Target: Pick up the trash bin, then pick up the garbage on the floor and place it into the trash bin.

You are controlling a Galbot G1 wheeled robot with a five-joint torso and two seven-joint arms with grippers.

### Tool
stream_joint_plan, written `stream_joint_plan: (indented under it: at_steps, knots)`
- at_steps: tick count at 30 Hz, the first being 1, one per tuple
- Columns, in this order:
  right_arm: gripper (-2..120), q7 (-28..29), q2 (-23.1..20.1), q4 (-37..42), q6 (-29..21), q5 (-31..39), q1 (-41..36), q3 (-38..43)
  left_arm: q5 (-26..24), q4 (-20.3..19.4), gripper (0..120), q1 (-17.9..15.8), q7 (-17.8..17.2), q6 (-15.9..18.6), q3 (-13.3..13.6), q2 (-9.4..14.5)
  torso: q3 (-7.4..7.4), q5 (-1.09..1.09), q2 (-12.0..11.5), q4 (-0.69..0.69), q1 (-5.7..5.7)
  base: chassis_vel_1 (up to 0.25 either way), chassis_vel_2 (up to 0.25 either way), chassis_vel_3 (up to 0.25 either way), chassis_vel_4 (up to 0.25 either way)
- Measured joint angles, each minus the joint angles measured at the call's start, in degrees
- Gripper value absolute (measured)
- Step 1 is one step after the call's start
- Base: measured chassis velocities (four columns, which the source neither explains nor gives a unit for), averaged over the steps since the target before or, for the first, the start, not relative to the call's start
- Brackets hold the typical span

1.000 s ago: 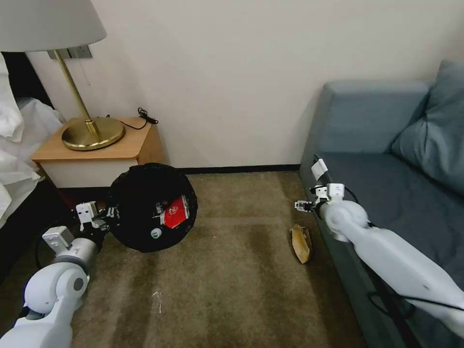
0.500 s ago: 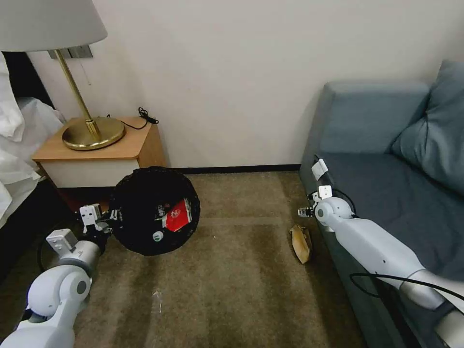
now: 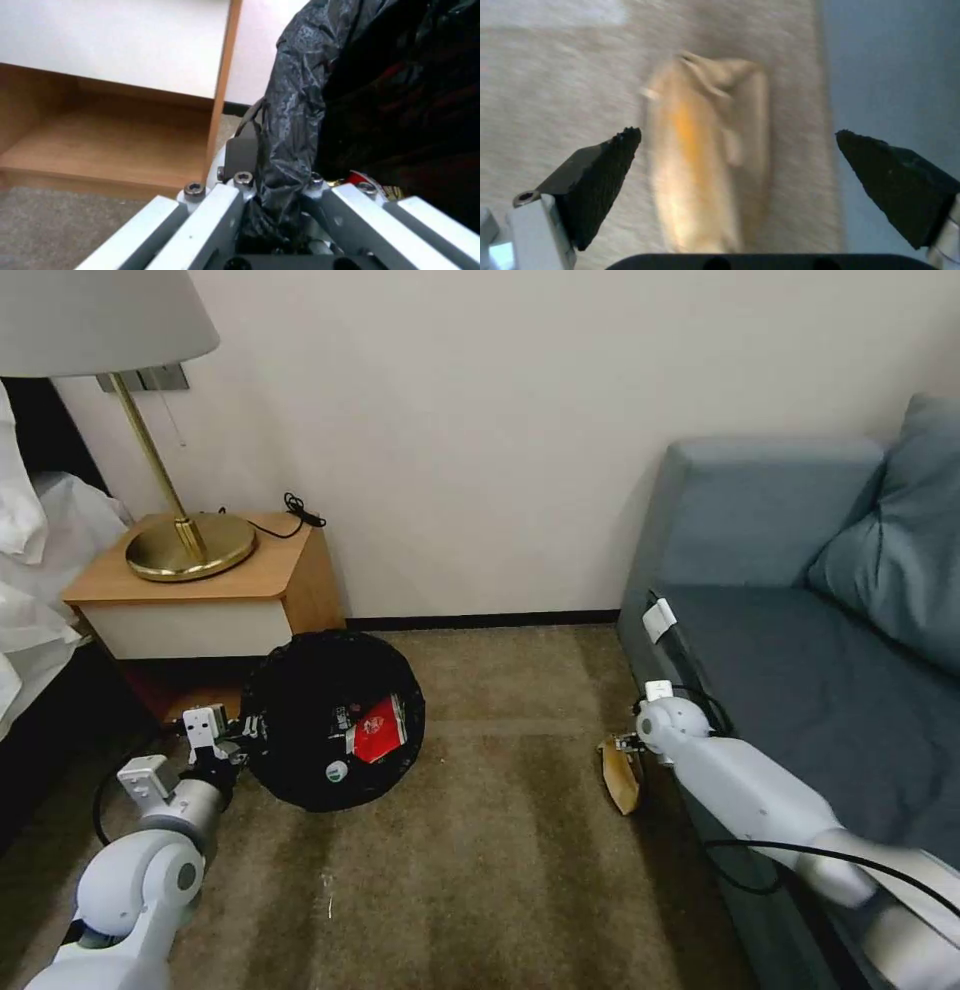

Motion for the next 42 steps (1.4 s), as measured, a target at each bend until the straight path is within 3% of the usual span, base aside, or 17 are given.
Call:
stream_joint_plan:
  at_steps: [2,8,18,42]
  knots:
    - [100,-3.9,2.1,-3.7,0.2,-2.5,0.7,1.3,0.1,0.4,1,0.1,0.0,-0.2,-0.2,0.1,0.0,0.01,0.0,0.0,0.0,0.0,0.0,0.0,0.0]
    - [100,-11.1,3.1,-7.5,1.4,-7.6,0.3,3.3,0.5,1.6,1,-0.4,0.4,-0.4,0.1,-0.1,0.0,0.0,0.0,-0.05,0.0,0.0,0.0,0.0,0.0]
    - [100,-15.4,2.3,-8.0,2.5,-11.4,-1.9,4.2,0.8,2.3,1,-1.3,0.4,-0.5,1.3,-0.3,0.0,0.01,0.0,-0.04,0.0,0.0,0.0,0.0,0.0]
    - [98,-21.0,3.7,-13.7,9.6,-15.2,-3.7,5.7,1.3,0.6,1,1.0,0.5,-0.7,0.6,-0.1,0.0,0.02,0.0,-0.02,0.0,0.0,0.0,0.0,0.0]
